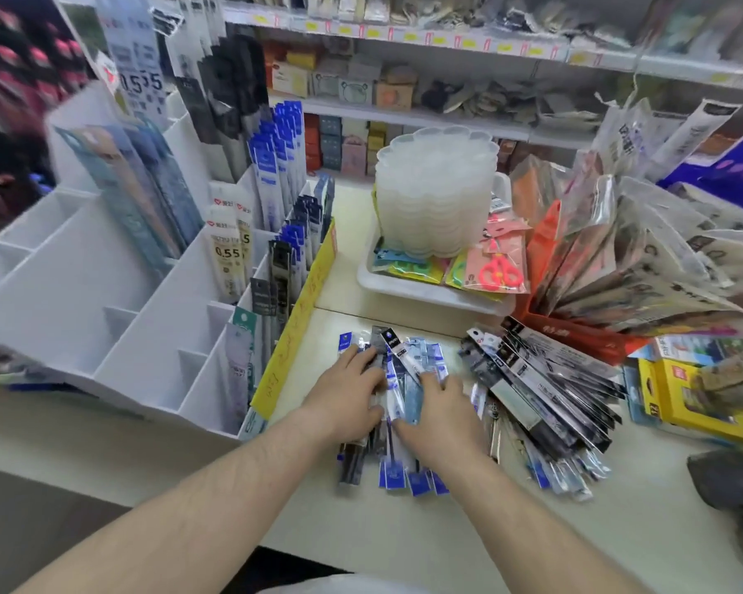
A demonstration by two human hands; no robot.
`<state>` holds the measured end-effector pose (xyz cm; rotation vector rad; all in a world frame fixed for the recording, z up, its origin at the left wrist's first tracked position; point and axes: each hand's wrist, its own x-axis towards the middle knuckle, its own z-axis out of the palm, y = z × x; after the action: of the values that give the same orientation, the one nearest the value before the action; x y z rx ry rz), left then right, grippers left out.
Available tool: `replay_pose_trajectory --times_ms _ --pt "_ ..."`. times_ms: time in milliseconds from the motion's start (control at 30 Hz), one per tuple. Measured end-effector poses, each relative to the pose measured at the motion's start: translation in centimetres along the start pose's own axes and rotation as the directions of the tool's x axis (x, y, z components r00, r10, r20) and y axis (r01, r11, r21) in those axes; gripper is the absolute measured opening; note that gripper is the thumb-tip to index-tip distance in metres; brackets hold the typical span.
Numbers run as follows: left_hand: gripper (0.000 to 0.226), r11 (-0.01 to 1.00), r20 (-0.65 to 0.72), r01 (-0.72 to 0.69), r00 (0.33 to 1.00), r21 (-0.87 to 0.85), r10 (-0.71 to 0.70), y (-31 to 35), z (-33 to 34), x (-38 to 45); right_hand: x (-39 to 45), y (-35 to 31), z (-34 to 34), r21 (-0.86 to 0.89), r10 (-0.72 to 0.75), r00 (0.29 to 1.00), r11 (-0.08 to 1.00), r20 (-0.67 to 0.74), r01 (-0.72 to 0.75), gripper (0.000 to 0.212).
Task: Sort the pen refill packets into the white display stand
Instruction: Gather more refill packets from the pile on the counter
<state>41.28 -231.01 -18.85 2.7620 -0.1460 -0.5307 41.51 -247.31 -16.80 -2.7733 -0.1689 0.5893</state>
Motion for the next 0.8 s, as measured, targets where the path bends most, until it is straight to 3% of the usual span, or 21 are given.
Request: replay_pose_trajectory --times_ms 133,233,300,367,467,600,800 --pt "0.05 0.999 -0.023 0.021 1.0 0.028 -0.02 -1.2 -0.5 -0.8 0.5 0.0 0.3 0.01 -0.06 0.995 0.998 -0.074 0.061 0.059" --pt "0.055 0.989 -0.112 0.144 0.983 -0.019 -0.146 -0.6 -1.0 -1.7 0.4 0.6 0.2 -0.1 -0.093 0.974 0.992 -0.207 0.073 0.063" --pt "0.072 0.96 -0.144 0.28 0.949 -0.013 -0.279 0.1 -1.1 -2.1 0.1 0.6 0.5 -0.166 -0.088 0.974 0.985 -0.208 0.054 0.085" --pt "0.105 0.907 -0.062 0.42 0.907 0.039 -0.417 0.4 -0.9 -2.0 0.0 0.6 1.0 -0.218 -0.062 0.986 0.976 -0.156 0.027 0.105" --pt "0.126 0.864 0.023 0.492 0.867 0.108 -0.497 0.6 -0.4 -1.6 0.1 1.0 1.6 -0.239 -0.036 0.994 0.971 -0.108 0.009 0.109" --pt "0.108 0.874 0.066 0.474 0.874 0.107 -0.482 0.1 -1.0 -1.4 0.8 2.5 0.8 -0.185 -0.042 0.986 0.983 -0.16 0.012 0.085" --pt "0.084 0.888 0.059 0.459 0.887 -0.022 -0.457 -0.4 -1.8 -2.0 1.1 4.4 -0.2 -0.137 -0.028 0.988 0.991 -0.15 0.007 0.081"
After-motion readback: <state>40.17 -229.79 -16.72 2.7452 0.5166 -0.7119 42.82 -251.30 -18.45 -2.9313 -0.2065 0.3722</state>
